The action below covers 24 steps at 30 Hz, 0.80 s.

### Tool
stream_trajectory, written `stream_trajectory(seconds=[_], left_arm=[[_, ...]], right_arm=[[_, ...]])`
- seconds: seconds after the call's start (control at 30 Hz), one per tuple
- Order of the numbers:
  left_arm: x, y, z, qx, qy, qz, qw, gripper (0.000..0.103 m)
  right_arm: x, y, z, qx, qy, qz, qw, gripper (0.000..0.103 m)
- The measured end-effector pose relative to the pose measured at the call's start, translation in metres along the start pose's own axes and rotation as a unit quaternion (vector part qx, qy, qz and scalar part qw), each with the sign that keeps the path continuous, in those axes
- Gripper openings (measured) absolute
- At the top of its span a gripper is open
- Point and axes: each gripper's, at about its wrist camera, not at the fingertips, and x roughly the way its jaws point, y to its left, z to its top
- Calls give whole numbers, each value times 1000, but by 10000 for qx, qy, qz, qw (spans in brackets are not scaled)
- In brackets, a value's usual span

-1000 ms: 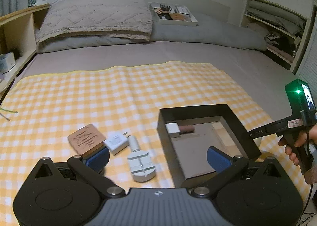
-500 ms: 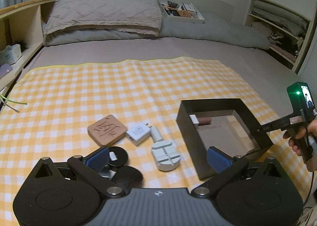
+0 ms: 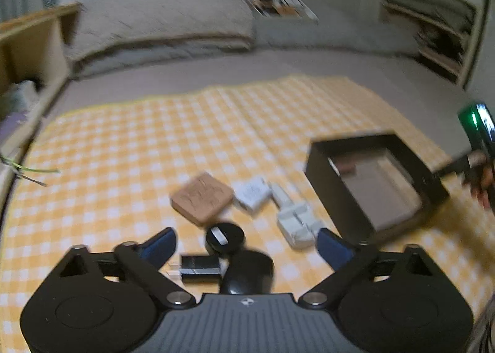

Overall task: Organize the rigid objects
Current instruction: 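Move the left gripper to the black earbud case and grasp it, then place the black earbud case into the box and open the left gripper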

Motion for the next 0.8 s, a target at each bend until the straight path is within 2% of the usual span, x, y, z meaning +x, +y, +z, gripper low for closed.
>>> stream_trajectory(seconds=[0.13,0.27,0.4,0.57,0.73,0.8], left_arm=[[18,2,-10,317,490,-310,9978,78],[44,2,-23,703,914,-340,9928,69],[66,5,-33,807,1182,-367,9890,59],[85,10,-34,517,1402,-457,9877,58],[103,1,-31,733,1455,-344,9860,58],[107,-3,-28,666,1474,-277,9864,57]], right_arm=[[0,0,0,-23,-6,-13,10000,4],[0,1,0,-53,14,-12,10000,4],[0,0,-1,-45,38,22,10000,4],[0,1,-2,-21,46,59,10000,4],[1,0,-1,-23,60,77,9999,4],[1,-1,-1,-17,68,87,9999,4]])
